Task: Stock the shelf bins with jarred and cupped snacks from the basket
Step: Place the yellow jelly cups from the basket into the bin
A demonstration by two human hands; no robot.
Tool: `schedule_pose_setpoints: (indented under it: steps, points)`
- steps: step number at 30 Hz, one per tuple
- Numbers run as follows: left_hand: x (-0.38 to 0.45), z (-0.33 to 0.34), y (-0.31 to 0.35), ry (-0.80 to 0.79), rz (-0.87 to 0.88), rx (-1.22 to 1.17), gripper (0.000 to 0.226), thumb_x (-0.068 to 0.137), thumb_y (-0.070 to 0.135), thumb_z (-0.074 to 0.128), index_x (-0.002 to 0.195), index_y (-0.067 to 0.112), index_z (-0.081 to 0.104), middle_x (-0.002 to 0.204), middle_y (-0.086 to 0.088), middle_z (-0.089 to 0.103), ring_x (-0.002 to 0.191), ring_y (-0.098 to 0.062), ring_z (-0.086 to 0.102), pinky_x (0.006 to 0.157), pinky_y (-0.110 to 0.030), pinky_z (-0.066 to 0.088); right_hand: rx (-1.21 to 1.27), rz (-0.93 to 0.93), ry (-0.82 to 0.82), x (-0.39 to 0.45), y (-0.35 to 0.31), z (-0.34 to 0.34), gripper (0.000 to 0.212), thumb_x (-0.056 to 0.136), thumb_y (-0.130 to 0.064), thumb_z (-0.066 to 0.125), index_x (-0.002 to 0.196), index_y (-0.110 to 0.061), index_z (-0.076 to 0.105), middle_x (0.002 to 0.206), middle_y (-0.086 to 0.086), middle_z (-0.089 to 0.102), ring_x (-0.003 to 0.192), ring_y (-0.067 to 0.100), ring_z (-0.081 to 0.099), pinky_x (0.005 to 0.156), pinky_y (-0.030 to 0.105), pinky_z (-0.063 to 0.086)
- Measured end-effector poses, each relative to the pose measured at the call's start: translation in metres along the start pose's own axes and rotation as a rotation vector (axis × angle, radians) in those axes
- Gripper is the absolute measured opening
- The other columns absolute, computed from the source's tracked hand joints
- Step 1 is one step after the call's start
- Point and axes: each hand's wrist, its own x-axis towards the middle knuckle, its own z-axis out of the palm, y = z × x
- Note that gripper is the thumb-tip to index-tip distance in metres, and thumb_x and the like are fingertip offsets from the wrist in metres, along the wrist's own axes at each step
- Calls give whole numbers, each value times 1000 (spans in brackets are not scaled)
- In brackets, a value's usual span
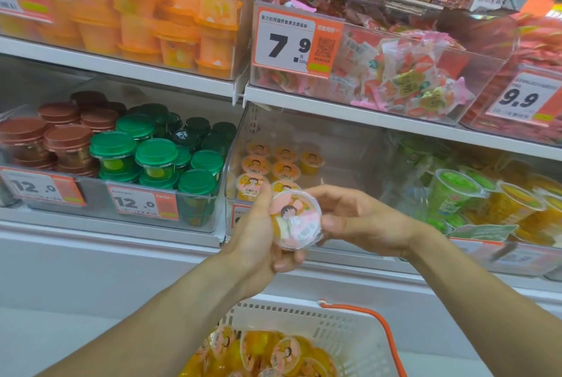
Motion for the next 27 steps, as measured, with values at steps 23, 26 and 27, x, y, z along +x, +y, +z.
schedule_pose_setpoints:
  steps: [23, 26, 27]
  points:
    - [-8, -13, 28, 361, 4, 338, 28, 105, 32, 41, 119, 10, 52, 102, -21, 69, 74, -31, 68, 62, -35, 52, 265, 391, 947, 98, 53, -88, 33, 93, 4, 61, 125, 10, 56, 97, 14, 63, 56, 12, 54, 39, 16, 47]
    - [-2, -15, 25, 360, 18, 359, 25, 105, 28, 41, 122, 13, 51, 103, -19, 68, 76, -31, 70, 63, -35, 54, 261, 434, 975, 113, 68, -95, 36, 97, 9, 49, 133, 4, 49, 116, 16, 58, 63, 16, 52, 36, 17, 46]
    - [0, -16, 24, 359, 17, 364, 25, 105, 28, 41, 122, 13, 52, 103, -18, 68, 78, -33, 71, 64, -35, 54, 256, 444, 987, 117, 70, -97, 34, 98, 9, 48, 132, 5, 51, 114, 16, 58, 64, 16, 54, 35, 18, 46]
